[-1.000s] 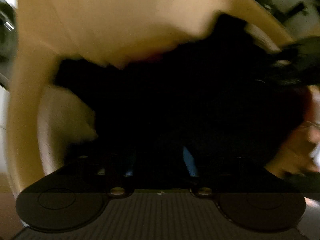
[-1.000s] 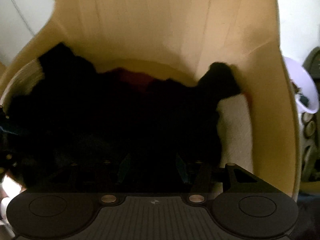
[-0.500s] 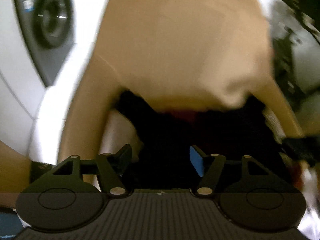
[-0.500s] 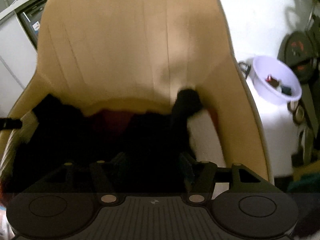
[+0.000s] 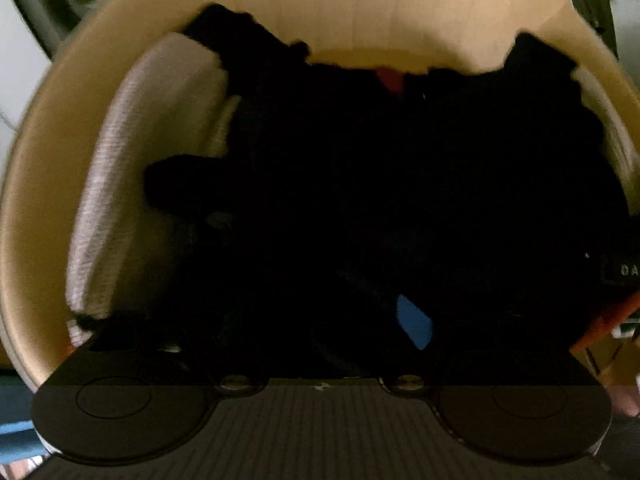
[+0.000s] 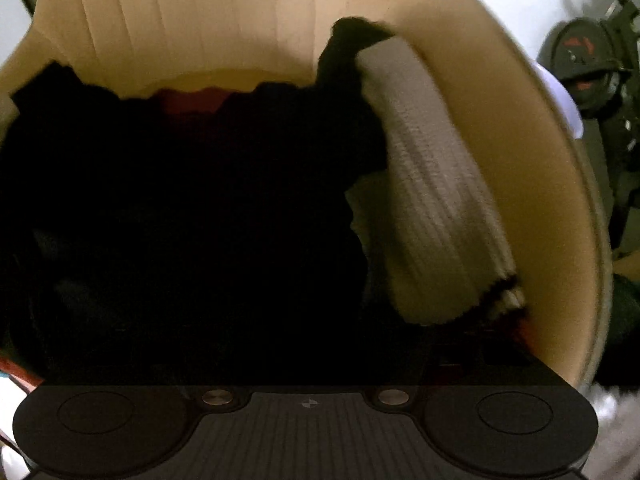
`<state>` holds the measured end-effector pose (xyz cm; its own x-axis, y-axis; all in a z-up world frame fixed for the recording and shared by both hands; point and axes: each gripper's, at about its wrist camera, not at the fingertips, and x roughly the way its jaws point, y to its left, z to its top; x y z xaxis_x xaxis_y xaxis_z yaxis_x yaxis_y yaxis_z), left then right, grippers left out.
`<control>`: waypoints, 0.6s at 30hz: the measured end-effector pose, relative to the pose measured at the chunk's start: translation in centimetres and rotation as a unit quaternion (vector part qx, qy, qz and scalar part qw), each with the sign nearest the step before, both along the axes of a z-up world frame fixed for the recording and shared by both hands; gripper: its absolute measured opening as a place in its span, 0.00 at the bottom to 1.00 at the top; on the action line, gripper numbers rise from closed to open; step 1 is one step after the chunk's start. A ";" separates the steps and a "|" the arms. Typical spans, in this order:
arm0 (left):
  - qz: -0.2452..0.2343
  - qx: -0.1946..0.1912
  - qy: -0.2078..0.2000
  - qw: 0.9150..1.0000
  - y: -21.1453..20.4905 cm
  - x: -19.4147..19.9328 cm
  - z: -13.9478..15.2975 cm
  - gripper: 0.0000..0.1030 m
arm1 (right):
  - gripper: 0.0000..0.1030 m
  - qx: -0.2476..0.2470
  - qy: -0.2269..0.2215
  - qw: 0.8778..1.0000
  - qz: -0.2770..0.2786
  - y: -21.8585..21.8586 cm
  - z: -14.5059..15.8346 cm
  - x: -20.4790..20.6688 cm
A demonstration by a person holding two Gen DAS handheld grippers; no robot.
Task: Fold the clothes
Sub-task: 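Lower the black sweater with both grippers onto the clothes stack on the chair, then open both grippers and release the sweater onto the chair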
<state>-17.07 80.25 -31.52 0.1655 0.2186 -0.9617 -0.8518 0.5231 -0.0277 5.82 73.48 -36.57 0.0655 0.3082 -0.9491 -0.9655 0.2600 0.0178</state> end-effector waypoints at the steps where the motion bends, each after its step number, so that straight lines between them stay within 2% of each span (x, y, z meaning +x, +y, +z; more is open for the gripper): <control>1: -0.009 0.001 0.010 1.000 -0.3 0.6 -0.5 0.93 | 0.72 0.000 -0.006 1.000 0.007 0.2 -0.3 -0.2; 3: -0.028 0.009 0.035 0.999 -1.0 1.6 -1.1 0.99 | 0.74 -0.001 -0.011 1.000 0.014 0.5 -0.6 -0.4; 7: -0.020 0.018 0.056 0.998 -1.4 2.4 -1.7 0.99 | 0.79 -0.005 -0.011 1.000 0.014 1.6 -1.2 0.1; 12: -0.019 -0.005 0.059 0.998 -1.0 2.4 -0.5 0.99 | 0.81 -0.019 0.007 1.000 0.001 4.0 -1.3 1.0; 16: 0.003 -0.031 0.060 0.998 -1.1 1.9 1.5 0.99 | 0.84 -0.013 0.030 0.999 -0.009 3.7 0.3 1.1; 18: 0.010 -0.040 0.055 0.998 -1.3 1.5 2.5 0.99 | 0.89 -0.002 0.036 0.999 -0.021 3.1 1.4 1.0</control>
<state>-15.56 78.91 -29.02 0.0553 0.1428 -0.9882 -0.8625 0.5054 0.0248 6.80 76.59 -35.13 0.0106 0.3027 -0.9530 -0.9501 0.3003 0.0848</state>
